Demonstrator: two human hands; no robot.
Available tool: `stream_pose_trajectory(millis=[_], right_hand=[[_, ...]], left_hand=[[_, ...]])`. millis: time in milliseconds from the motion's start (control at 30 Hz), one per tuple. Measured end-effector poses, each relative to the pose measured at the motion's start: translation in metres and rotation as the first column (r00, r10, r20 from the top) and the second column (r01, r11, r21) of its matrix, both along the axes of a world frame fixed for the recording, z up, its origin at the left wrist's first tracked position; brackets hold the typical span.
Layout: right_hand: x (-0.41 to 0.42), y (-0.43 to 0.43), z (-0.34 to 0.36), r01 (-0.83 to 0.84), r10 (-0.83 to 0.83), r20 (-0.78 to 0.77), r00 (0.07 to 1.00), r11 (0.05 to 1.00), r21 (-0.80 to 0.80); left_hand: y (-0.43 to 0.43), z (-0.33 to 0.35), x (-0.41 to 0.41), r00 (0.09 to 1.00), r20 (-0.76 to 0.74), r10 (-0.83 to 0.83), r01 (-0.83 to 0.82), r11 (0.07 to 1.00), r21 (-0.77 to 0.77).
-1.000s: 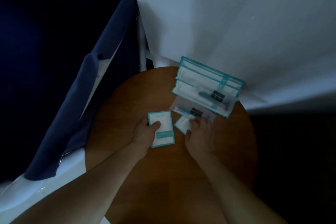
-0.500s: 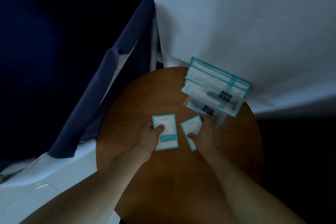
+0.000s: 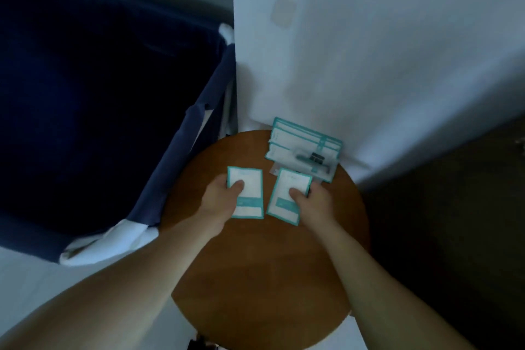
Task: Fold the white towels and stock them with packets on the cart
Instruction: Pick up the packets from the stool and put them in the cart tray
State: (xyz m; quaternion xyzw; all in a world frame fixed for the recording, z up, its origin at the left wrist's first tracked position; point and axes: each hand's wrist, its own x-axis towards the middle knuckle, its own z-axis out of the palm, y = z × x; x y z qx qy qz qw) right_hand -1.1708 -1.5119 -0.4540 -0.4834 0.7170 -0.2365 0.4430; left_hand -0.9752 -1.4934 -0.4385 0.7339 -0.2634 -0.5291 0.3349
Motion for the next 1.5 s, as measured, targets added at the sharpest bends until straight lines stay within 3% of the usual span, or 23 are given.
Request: stream_pose_trajectory(millis=[333, 467, 700, 833, 1000, 1233, 1500], right_hand=[[-0.004, 0.089, 0.168, 0.164, -0.201, -0.109, 0.974, 0.947, -0.275], [-0.034, 0.124, 0.239, 0.243, -0.330, -0.177, 0.927, 0.890, -0.386], [-0.137, 0.207, 0.318, 0.419, -0.539, -0.070, 0.839, 0.725, -0.547], [-0.206, 0.262, 0.332, 0.491, -0.624, -0.051, 0.779, 0.659, -0.569], [-0.322, 0.355, 0.340, 0.586, -0.739, -0.041, 0.673, 0.566, -0.581], [-0.448, 0.477, 0.336, 0.722, -0.842, 0.042, 0.538, 0.435, -0.538], [-0.544, 0.520, 0.336, 0.771, -0.887, 0.075, 0.455, 0.350, -0.532]], left_hand=[[0.026, 0.154, -0.017, 0.981, -0.039, -0.192, 0.170, 0.933, -0.317], [0.045, 0.211, -0.060, 0.955, 0.001, -0.296, 0.268, 0.862, -0.430], [0.094, 0.297, -0.177, 0.894, 0.137, -0.426, 0.412, 0.663, -0.625], [0.132, 0.322, -0.253, 0.854, 0.123, -0.506, 0.449, 0.597, -0.665], [0.201, 0.332, -0.378, 0.767, -0.004, -0.641, 0.481, 0.580, -0.658], [0.286, 0.333, -0.530, 0.650, -0.016, -0.759, 0.574, 0.505, -0.645], [0.316, 0.335, -0.654, 0.577, 0.028, -0.816, 0.639, 0.430, -0.637]])
